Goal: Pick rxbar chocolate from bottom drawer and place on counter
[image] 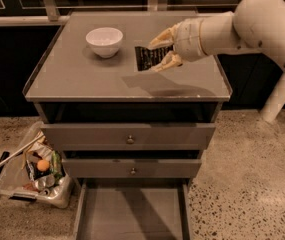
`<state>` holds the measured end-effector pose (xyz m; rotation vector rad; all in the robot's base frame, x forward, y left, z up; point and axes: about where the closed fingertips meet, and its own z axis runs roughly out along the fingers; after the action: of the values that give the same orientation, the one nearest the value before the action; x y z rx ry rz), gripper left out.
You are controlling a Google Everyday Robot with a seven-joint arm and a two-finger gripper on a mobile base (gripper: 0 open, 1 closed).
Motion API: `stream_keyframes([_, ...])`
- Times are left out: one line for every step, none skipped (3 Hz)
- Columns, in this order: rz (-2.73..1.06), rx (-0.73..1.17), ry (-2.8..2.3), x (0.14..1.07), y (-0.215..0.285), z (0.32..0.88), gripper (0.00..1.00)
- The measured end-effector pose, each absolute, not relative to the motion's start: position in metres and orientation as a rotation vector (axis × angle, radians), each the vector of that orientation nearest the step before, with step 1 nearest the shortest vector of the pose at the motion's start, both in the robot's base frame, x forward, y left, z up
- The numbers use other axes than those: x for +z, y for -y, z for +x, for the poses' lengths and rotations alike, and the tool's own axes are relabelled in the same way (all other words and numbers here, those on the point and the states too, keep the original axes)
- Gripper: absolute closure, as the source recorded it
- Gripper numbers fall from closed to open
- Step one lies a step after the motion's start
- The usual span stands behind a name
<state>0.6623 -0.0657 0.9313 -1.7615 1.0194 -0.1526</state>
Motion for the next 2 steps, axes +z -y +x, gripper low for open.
stream_keyframes([-1.770, -0.088, -1.059, 0.936, 0.058, 0.700, 1.00])
stream_keyframes([-1.810, -0.073, -1.154, 0.921, 0.067, 0.722, 1.00])
